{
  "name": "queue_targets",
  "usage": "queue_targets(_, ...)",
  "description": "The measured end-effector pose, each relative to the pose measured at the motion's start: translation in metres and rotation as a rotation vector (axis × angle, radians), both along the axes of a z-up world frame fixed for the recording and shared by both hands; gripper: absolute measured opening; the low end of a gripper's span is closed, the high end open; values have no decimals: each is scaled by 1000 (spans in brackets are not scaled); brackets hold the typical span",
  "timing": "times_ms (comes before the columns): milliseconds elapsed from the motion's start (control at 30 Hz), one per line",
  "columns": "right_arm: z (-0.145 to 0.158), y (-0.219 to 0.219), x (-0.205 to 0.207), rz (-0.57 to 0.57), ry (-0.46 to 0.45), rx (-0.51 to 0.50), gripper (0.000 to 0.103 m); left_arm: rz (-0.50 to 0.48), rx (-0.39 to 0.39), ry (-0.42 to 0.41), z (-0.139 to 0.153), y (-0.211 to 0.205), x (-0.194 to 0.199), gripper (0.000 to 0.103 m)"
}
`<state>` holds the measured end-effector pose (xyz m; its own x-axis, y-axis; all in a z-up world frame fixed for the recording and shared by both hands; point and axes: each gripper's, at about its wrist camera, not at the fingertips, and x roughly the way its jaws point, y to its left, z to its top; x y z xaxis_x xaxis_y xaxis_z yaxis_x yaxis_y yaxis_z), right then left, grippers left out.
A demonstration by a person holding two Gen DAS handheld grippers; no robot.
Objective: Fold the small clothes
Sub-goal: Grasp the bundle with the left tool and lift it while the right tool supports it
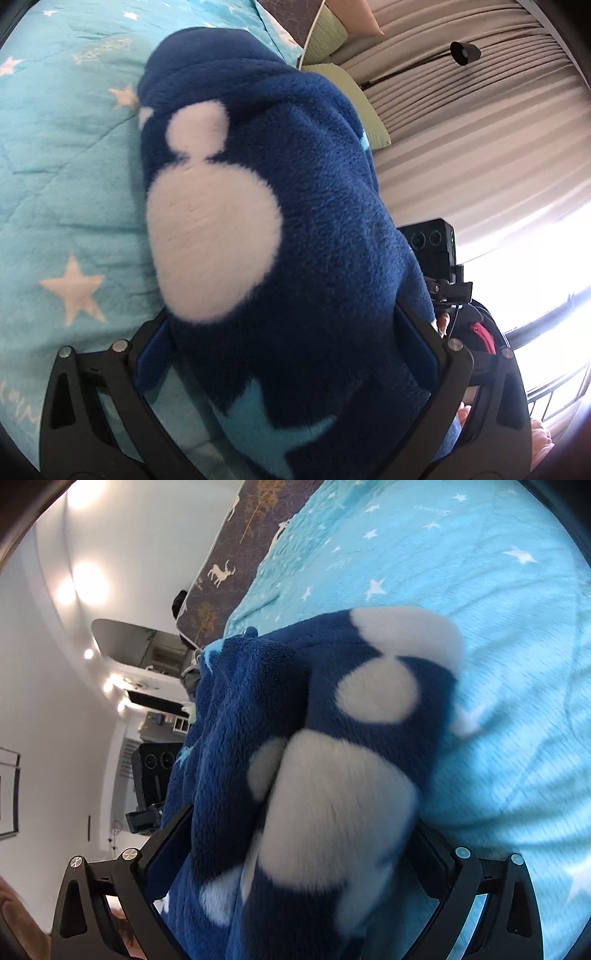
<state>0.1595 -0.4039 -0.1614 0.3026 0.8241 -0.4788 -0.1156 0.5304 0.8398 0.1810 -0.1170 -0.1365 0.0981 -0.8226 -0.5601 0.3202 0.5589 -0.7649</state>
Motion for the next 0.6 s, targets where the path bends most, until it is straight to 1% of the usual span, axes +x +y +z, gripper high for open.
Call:
queue_targets(133,3,14,15,48,-8,-37,103,-19,-5,8,1,-1,0,103)
queue_targets(233,4,20,20,69,-9,-46,103,-24,-5,0,3,1,-3,103)
queue_targets(333,8,26,19,29,-28,-60,103,-5,19,-15,9,-1,-5,103)
queue_targets(367,10,29,17,2,-38,-74,103,16,32,-42,15,-4,-9,103)
queue_targets(400,14,33,13,-16,-48,-93,101,34,46,-78,22,-11,-12,100)
queue_targets(433,19,37,9,-28,-64,-103,98,44,66,-131,32,-14,-18,99)
queue_targets(467,23,39,5,-39,-73,-95,91,46,85,-184,44,-16,-25,96)
queue_targets(567,45,38,-5,-65,-120,-88,80,36,102,-247,71,-23,-36,93)
queue_targets(600,54,36,-9,-70,-139,-87,79,33,97,-272,82,-24,-40,93)
